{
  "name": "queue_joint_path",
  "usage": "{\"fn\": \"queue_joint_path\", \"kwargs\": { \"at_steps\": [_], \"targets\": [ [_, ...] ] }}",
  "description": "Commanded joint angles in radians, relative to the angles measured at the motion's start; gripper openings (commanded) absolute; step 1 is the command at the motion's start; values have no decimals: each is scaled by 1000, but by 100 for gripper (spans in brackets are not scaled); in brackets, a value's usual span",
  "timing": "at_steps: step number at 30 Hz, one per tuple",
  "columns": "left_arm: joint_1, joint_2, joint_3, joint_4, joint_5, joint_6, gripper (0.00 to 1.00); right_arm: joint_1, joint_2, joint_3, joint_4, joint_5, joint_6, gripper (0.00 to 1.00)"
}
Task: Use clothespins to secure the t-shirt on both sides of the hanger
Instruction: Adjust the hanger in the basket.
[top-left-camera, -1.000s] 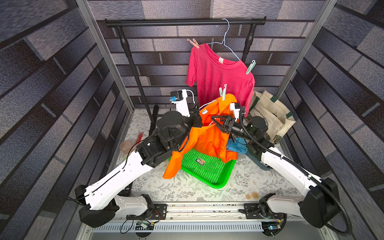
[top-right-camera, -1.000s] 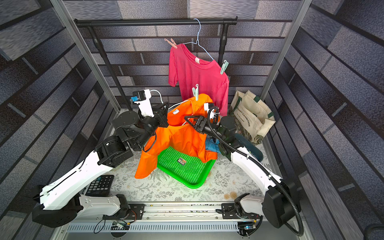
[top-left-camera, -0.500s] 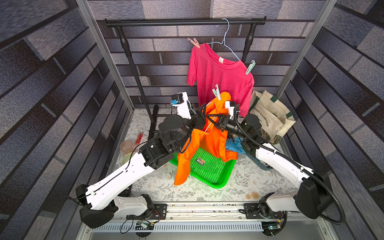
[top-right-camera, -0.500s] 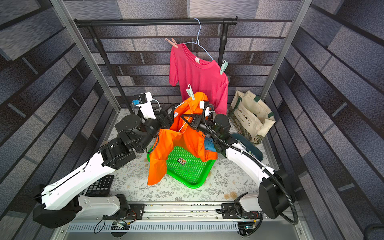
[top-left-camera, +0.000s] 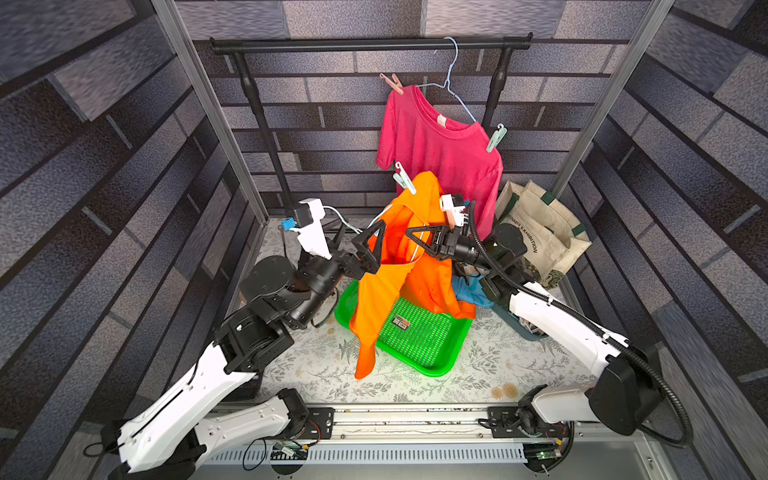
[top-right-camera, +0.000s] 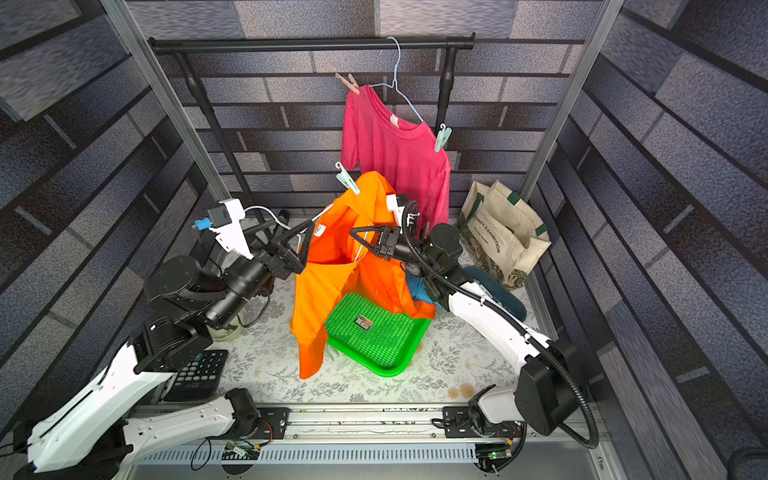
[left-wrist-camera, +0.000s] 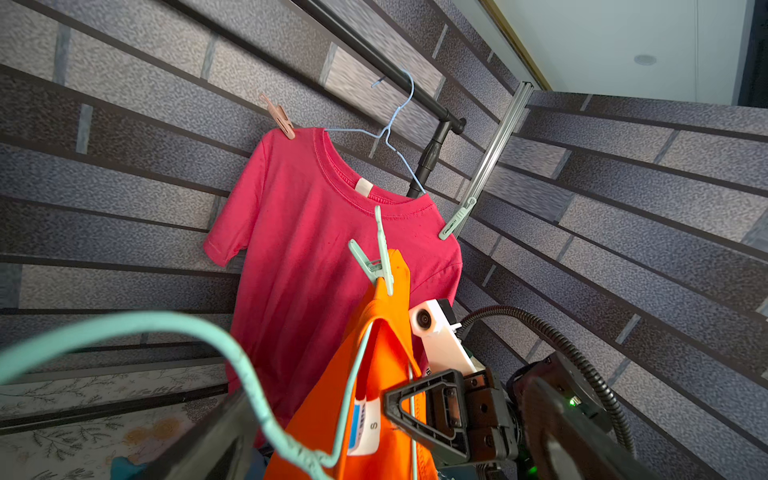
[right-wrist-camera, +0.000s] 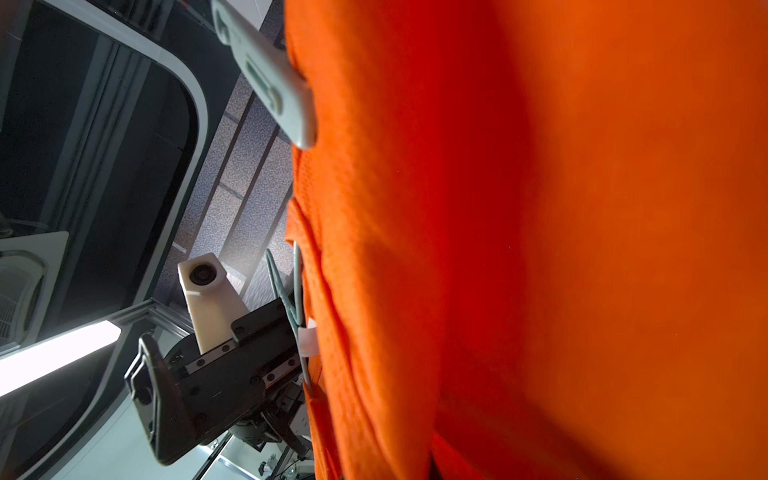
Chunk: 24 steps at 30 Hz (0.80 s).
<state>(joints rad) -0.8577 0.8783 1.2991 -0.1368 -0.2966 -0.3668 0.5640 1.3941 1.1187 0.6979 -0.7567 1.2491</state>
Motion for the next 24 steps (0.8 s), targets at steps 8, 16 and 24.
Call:
{"fn": "queue_joint_path", "kwargs": {
  "at_steps": [8, 16, 24],
  "targets": [
    [173, -48, -34, -49, 167, -100, 100, -23, 67, 43, 244, 5, 207, 0],
    [176, 47, 7, 32, 194, -118, 42, -21, 42, 11, 180, -19, 157, 0],
    [177, 76, 26, 72, 135, -132, 21, -21, 21, -2, 93, -36, 91, 6]
  ]
}}
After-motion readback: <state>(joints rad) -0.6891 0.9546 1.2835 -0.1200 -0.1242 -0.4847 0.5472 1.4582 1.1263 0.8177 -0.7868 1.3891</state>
